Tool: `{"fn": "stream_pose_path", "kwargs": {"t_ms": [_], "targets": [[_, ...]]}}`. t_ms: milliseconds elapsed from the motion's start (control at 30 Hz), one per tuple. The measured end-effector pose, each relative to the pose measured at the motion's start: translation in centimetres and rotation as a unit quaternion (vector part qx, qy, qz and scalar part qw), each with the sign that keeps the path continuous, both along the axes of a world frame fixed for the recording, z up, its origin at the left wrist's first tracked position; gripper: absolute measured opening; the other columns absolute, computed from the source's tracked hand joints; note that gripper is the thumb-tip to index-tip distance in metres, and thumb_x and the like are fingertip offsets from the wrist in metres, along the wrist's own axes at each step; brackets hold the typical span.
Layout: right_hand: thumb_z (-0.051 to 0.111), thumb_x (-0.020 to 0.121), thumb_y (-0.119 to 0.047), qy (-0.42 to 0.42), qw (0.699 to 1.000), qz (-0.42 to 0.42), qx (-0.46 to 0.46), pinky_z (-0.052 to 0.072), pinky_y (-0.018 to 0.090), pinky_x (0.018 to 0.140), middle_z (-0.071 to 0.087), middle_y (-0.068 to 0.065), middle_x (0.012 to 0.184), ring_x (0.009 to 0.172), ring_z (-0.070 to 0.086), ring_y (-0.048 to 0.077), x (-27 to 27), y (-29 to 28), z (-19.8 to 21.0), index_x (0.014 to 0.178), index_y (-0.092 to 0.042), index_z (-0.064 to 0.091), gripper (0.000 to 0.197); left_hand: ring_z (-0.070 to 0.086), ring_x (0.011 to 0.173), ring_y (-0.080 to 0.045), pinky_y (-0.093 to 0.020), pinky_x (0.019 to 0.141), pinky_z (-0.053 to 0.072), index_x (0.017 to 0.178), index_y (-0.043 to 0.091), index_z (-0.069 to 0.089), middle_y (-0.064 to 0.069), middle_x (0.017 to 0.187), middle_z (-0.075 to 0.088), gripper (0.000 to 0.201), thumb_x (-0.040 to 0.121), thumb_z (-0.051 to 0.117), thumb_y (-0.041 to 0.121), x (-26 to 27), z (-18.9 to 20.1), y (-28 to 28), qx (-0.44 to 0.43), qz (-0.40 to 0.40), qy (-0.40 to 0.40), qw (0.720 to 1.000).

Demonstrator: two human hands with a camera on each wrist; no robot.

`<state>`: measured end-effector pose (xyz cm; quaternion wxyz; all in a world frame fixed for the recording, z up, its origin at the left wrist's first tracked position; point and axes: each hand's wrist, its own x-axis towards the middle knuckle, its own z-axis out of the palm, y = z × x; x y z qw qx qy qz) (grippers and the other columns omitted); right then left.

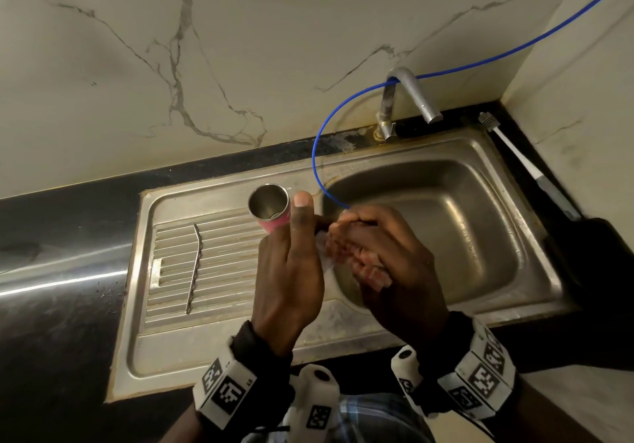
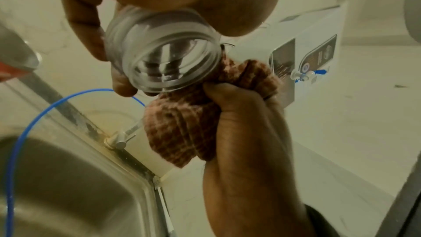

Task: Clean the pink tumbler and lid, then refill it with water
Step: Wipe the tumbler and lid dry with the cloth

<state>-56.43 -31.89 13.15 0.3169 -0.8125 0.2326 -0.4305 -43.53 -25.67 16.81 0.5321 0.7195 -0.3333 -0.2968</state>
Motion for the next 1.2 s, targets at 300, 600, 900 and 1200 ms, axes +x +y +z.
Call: {"fn": "stream_pose_path", "kwargs": {"t_ms": [300, 600, 900, 1200], "targets": [[0.069, 0.085, 0.013, -0.024, 1.0, -0.015, 0.013, 0.056, 0.044, 0.084, 0.064, 0.016, 0.117, 0.107, 0.066, 0.032, 0.1, 1.1, 1.6, 0.112, 0.001, 0.075, 0.031, 0.06, 0.061, -0.022, -0.023, 0.067, 0.043, 0.1, 0.009, 0.07, -0.004, 0.063, 0.064, 0.071, 0.114, 0.015, 0.052, 0.2, -0.2, -0.1, -0.028, -0.037, -0.195, 0.98], [0.064, 0.097, 0.005, -0.037, 0.964, -0.024, 0.264, 0.058, 0.029, 0.08, 0.075, 0.007, 0.099, 0.088, 0.073, 0.019, 0.5, -0.3, -0.1, 0.113, -0.005, 0.073, 0.02, 0.064, 0.067, -0.027, -0.05, 0.071, 0.044, 0.078, -0.005, 0.072, -0.017, 0.069, 0.069, 0.107, 0.101, 0.009, 0.079, -0.5, 0.9, 0.4, -0.056, 0.013, -0.139, 0.989], [0.069, 0.095, -0.017, -0.019, 0.925, -0.058, 0.374, 0.055, 0.047, 0.102, 0.077, 0.0, 0.111, 0.107, 0.072, 0.014, 1.1, -0.7, 0.3, 0.117, -0.011, 0.076, 0.024, 0.071, 0.082, -0.021, -0.046, 0.073, 0.051, 0.091, 0.01, 0.079, -0.001, 0.085, 0.076, 0.075, 0.11, 0.025, 0.059, -0.2, -1.3, 0.4, -0.109, 0.036, -0.16, 0.98], [0.066, 0.092, 0.001, -0.051, 0.844, -0.041, 0.532, 0.063, 0.048, 0.083, 0.08, 0.008, 0.093, 0.087, 0.078, 0.028, 1.0, -0.3, 0.3, 0.097, -0.015, 0.078, 0.021, 0.076, 0.081, -0.036, -0.05, 0.078, 0.061, 0.083, 0.016, 0.083, -0.015, 0.086, 0.079, 0.053, 0.103, 0.044, 0.046, 1.1, 0.6, -0.2, -0.114, 0.017, 0.131, 0.985]]}}
